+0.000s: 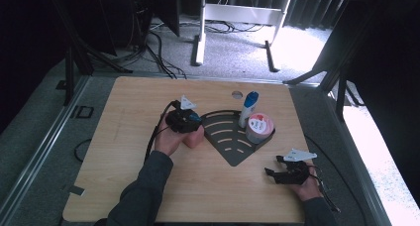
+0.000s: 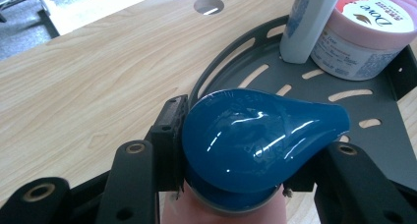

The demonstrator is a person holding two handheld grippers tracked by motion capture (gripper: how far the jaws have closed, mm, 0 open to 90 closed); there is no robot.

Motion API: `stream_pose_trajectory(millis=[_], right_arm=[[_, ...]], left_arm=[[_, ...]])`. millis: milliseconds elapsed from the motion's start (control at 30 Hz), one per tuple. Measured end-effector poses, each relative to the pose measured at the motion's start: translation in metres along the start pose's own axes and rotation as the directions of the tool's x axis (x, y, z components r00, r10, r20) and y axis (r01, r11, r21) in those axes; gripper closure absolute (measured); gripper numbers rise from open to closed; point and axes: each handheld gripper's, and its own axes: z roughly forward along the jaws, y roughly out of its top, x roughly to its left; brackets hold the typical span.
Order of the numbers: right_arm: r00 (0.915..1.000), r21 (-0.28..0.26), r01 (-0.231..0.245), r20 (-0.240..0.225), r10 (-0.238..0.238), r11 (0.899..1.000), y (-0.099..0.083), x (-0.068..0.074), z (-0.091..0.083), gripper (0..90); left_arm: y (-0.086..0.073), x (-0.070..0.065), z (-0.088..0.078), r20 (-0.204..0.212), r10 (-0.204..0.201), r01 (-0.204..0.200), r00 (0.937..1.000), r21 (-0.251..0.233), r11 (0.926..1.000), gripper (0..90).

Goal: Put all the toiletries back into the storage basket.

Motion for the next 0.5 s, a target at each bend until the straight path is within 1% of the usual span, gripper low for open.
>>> stream_pose_trajectory(millis=[233, 267, 500], right_arm=[[1.0000, 0.000, 0.000, 0.000, 0.000, 1.000, 0.0000, 0.0000, 0.0000, 25.4], [1.0000, 0.000, 0.001, 0.000, -0.001, 1.000, 0.0000, 0.0000, 0.0000, 25.4], [1.0000, 0.000, 0.000, 0.000, 0.000, 1.000, 0.0000, 0.0000, 0.0000, 25.4]], left_arm=[[0.0010, -0.0018, -0.0018, -0.005, 0.004, -0.003, 1.0000, 0.002, 1.0000, 52.7], [0.0027, -0.0021, -0.0047, -0.010, 0.003, -0.003, 0.9999, -0.002, 1.0000, 52.7], [0.0076, -0.0030, -0.0092, -0.021, 0.003, -0.003, 0.9998, -0.006, 1.0000, 52.7]])
